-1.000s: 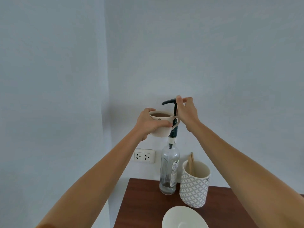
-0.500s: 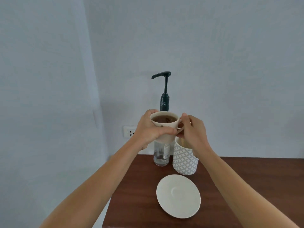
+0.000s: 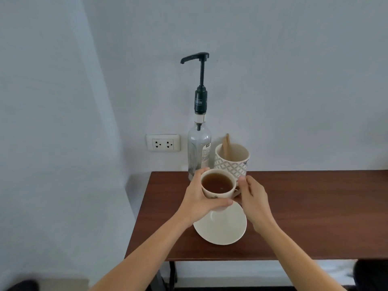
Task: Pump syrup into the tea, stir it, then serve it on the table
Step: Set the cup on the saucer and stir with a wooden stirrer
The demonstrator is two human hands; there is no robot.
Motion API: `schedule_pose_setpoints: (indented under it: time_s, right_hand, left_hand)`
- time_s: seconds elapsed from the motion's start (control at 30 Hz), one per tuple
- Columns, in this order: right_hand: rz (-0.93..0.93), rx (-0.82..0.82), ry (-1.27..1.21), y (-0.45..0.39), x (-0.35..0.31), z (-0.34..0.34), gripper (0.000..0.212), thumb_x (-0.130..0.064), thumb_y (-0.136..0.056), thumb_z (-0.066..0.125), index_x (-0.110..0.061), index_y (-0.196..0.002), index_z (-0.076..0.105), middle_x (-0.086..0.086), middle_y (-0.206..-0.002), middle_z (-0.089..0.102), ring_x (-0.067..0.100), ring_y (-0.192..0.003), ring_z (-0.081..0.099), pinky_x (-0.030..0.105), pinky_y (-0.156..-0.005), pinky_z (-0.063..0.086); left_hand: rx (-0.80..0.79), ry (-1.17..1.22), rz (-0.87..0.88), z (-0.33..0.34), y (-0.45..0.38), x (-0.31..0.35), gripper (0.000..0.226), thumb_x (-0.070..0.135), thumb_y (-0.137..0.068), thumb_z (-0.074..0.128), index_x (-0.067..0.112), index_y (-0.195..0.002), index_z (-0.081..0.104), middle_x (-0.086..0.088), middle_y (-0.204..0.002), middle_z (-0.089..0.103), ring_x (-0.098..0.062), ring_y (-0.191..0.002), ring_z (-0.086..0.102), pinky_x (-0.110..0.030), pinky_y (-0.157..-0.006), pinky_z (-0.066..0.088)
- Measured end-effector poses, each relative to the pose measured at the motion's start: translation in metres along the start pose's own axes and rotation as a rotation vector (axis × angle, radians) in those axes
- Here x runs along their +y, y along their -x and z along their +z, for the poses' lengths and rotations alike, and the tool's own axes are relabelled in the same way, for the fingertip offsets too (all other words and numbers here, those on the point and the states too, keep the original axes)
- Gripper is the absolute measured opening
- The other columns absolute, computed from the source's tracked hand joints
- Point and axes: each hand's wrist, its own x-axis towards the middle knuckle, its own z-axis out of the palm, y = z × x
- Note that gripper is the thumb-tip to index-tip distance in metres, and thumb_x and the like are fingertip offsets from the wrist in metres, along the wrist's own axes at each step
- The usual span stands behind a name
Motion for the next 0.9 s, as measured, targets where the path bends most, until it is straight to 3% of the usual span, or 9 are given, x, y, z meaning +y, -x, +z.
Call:
schedule_pose_setpoints:
  time_s: [0.2, 0.33, 0.53, 0.7, 0.8, 0.9]
  right_hand:
    - [0.064, -0.006, 0.012, 0.015, 0.027, -0.001, 0.037, -0.032, -0.105, 0.044, -0.017, -0.078, 0.063, 0.003, -0.075, 0.074, 0.023, -0.080, 0.072, 0.046, -0.080, 0.062]
    - [0.080, -0.011, 0.031, 0.019, 0.035, -0.002, 0.036, -0.033, -0.105, 0.044, -0.017, -0.079, 0.064, 0.001, -0.074, 0.073, 0.023, -0.080, 0.072, 0.052, -0.082, 0.060]
    - [0.093, -0.014, 0.021, 0.023, 0.040, -0.001, 0.038, -0.031, -0.105, 0.045, -0.019, -0.073, 0.060, -0.001, -0.070, 0.071, 0.020, -0.075, 0.068, 0.052, -0.081, 0.058]
    - [0.078, -0.022, 0.040, 0.024, 0.045, 0.001, 0.038, -0.029, -0.105, 0.045, -0.017, -0.073, 0.059, -0.006, -0.068, 0.070, 0.012, -0.070, 0.064, 0.044, -0.074, 0.054]
    - [0.079, -0.032, 0.033, 0.026, 0.047, 0.000, 0.038, -0.027, -0.106, 0.045, -0.021, -0.070, 0.059, -0.006, -0.070, 0.071, 0.011, -0.071, 0.065, 0.036, -0.071, 0.051]
    - [0.080, -0.037, 0.035, 0.027, 0.046, -0.001, 0.035, -0.025, -0.105, 0.047, -0.018, -0.073, 0.060, -0.002, -0.072, 0.072, 0.016, -0.074, 0.067, 0.037, -0.072, 0.051]
  left_hand:
    - [-0.024, 0.002, -0.009, 0.016, 0.014, -0.028, 0.089, 0.027, -0.053, 0.099, 0.033, -0.128, 0.051, 0.009, -0.119, 0.070, -0.005, -0.114, 0.066, -0.024, -0.100, 0.051]
    - [-0.036, -0.011, -0.017, 0.020, 0.019, -0.037, 0.090, 0.034, -0.053, 0.098, 0.035, -0.129, 0.048, 0.013, -0.119, 0.070, -0.002, -0.115, 0.066, -0.015, -0.097, 0.048]
    - [-0.041, -0.038, -0.005, 0.021, 0.022, -0.046, 0.093, 0.035, -0.056, 0.099, 0.024, -0.134, 0.050, 0.020, -0.122, 0.067, -0.003, -0.117, 0.065, -0.011, -0.096, 0.046]
    - [-0.049, -0.053, 0.002, 0.022, 0.026, -0.050, 0.093, 0.037, -0.056, 0.098, 0.033, -0.134, 0.046, 0.027, -0.122, 0.065, 0.002, -0.118, 0.063, -0.007, -0.096, 0.044]
    - [-0.046, -0.070, 0.019, 0.022, 0.028, -0.051, 0.094, 0.037, -0.057, 0.098, 0.044, -0.132, 0.041, 0.028, -0.124, 0.064, 0.002, -0.121, 0.061, -0.006, -0.098, 0.042]
    - [-0.062, -0.069, 0.015, 0.022, 0.029, -0.051, 0.096, 0.036, -0.057, 0.098, 0.042, -0.134, 0.041, 0.026, -0.126, 0.064, 0.001, -0.124, 0.060, -0.009, -0.100, 0.043]
